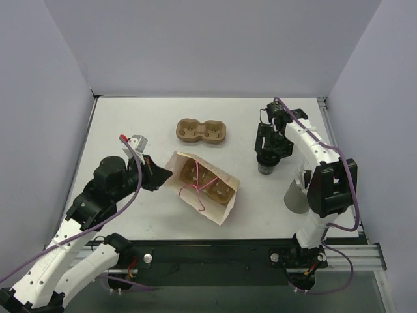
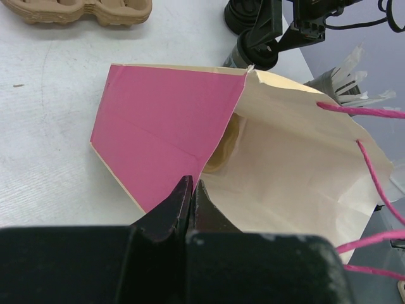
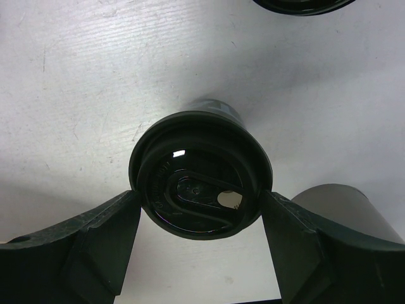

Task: Pack the takeout coffee

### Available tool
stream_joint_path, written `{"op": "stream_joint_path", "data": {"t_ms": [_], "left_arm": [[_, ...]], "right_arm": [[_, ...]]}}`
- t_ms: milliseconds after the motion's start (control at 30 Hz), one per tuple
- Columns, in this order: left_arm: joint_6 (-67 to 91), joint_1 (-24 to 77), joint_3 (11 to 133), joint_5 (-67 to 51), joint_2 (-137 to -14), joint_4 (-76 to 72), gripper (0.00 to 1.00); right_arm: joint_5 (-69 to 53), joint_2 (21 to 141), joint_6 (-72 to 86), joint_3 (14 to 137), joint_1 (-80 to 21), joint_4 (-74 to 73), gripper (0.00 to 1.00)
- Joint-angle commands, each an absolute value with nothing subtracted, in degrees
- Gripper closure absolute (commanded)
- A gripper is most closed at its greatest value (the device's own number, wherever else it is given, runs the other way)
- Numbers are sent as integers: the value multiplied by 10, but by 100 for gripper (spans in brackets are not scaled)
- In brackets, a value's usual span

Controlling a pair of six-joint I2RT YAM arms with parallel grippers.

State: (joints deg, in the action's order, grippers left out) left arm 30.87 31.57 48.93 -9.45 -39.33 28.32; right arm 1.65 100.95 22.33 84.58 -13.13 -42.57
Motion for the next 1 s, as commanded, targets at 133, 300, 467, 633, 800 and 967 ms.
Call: {"op": "stream_joint_path", "data": {"t_ms": [133, 300, 467, 633, 800, 967], "left_arm": [[318, 318, 525, -88, -400, 277, 100], [324, 318, 533, -76, -404, 298, 100], [326, 318, 533, -71, -406, 301, 100], [325, 318, 534, -72, -407, 301, 100], [326, 318, 534, -73, -406, 300, 100], [327, 318, 535, -74, -405, 304, 100]], "right_arm": [[79, 991, 236, 833, -141, -450, 22], [92, 969, 249, 828, -141, -456, 19], [98, 953, 247, 824, -142, -456, 17], [104, 952, 242, 826, -142, -459, 17], [112, 957, 235, 825, -142, -463, 17], [113, 974, 224, 829, -142, -461, 17]]}}
